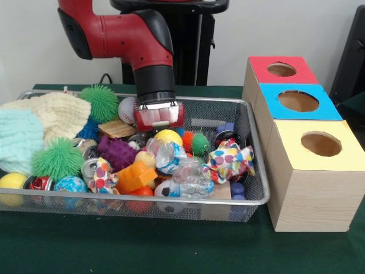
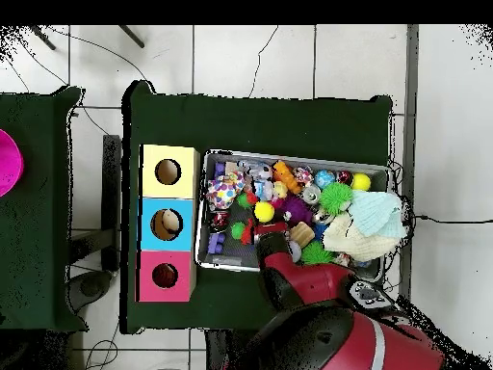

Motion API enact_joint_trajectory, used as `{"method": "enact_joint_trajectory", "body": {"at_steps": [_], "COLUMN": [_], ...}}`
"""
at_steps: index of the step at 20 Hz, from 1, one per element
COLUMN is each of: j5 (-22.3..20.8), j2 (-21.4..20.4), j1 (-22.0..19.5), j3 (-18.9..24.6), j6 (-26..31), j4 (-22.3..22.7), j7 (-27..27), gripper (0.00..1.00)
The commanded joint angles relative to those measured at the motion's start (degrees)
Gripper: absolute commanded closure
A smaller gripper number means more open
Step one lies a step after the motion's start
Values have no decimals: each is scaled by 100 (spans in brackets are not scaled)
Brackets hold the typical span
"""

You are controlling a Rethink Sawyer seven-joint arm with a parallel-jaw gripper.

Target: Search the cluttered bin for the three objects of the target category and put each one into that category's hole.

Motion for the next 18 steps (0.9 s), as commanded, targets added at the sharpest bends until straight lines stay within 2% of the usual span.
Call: {"method": "enact_joint_trajectory", "body": {"at_steps": [1, 3, 10, 18], "j5": [489, 531, 594, 640], "j2": [-781, -794, -1242, -869], "j1": [-199, -174, -211, -238], "j3": [264, 245, 336, 335], "j6": [450, 372, 456, 308], "j4": [-7, 74, 524, 346], "j7": [1151, 1136, 1245, 1158], "gripper": [100, 100, 100, 100]}}
